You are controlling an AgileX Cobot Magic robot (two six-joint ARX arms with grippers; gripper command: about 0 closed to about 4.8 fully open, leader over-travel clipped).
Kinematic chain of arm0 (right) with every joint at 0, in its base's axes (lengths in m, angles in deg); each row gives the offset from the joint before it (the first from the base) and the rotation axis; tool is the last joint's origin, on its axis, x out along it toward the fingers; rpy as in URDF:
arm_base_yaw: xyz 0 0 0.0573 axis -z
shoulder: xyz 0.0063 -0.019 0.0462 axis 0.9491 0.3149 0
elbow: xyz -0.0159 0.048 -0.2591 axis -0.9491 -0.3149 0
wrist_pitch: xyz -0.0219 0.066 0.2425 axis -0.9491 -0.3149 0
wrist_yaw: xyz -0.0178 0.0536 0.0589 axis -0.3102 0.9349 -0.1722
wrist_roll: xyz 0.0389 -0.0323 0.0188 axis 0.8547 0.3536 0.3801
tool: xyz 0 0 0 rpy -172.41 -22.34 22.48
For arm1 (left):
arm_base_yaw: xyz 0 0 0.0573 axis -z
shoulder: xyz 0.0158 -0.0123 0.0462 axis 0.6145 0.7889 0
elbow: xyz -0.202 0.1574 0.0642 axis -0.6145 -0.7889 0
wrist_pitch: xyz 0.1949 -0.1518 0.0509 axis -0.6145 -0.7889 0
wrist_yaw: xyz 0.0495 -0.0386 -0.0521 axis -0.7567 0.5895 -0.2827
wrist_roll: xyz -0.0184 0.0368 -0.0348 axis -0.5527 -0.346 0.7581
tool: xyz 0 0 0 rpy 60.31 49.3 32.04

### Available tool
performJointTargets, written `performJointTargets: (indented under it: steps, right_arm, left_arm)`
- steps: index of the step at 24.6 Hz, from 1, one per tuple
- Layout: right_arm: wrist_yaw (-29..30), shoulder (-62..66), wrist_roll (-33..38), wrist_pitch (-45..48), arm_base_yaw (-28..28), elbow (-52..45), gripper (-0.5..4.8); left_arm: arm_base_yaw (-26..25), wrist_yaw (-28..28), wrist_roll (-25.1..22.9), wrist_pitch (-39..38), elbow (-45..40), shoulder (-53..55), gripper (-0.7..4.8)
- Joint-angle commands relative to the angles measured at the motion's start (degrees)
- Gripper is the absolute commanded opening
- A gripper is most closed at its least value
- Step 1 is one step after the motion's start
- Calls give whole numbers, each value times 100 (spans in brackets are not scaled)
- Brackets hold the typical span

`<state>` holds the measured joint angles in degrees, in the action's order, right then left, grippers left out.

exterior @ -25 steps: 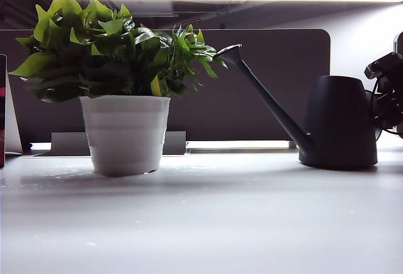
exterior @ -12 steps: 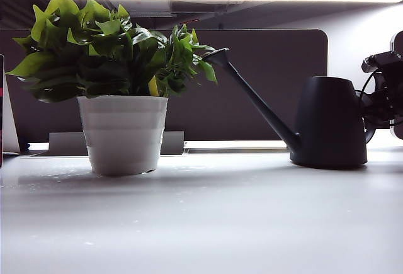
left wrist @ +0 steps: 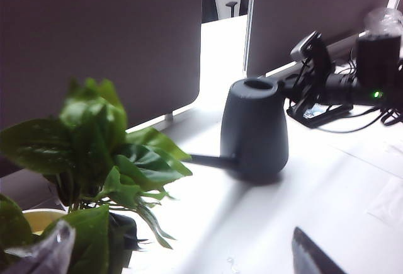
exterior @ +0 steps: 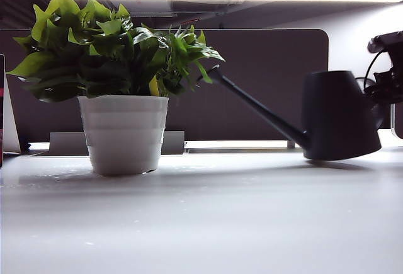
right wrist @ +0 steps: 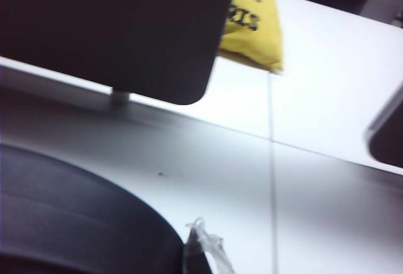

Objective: Pick up the watering can from the table, water the potted plant, and put the can back.

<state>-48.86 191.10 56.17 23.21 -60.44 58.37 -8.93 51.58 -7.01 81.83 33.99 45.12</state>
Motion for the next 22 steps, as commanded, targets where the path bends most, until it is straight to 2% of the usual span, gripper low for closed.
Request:
performJointTargets:
  steps: [1, 4, 6, 9, 11, 13, 14, 18, 22]
  right_arm:
    - [273, -387, 422, 772, 85, 114, -5]
    - [315, -511, 538, 743, 160, 114, -5]
    - [315, -686, 542, 660, 162, 114, -5]
    - [267, -1027, 538, 529, 149, 118, -5]
    - [70, -1381, 466, 348, 83, 129, -5]
    - [74, -1615, 470, 177, 72, 243, -5]
    - [79, -1725, 470, -229, 42, 544, -5]
    - [50, -1744, 409, -787, -306, 1207, -5]
    - [-299, -1707, 61, -1366, -861, 1836, -5]
  left_arm:
    - [-7, -11, -4, 31, 33, -24, 479]
    - [-7, -162, -13, -111, 35, -50, 479]
    - [-9, -422, -299, -433, 37, -98, 479]
    - [-20, -660, -409, -678, 39, -146, 479]
    - [-31, -890, -422, -975, 92, -203, 479]
    - [-31, -1198, -601, -1554, 339, -195, 479]
    - [-33, -1434, -785, -1871, 555, -197, 479]
    - [-90, -1626, -796, -1976, 726, -195, 479]
    - [-92, -1810, -815, -2100, 846, -192, 479]
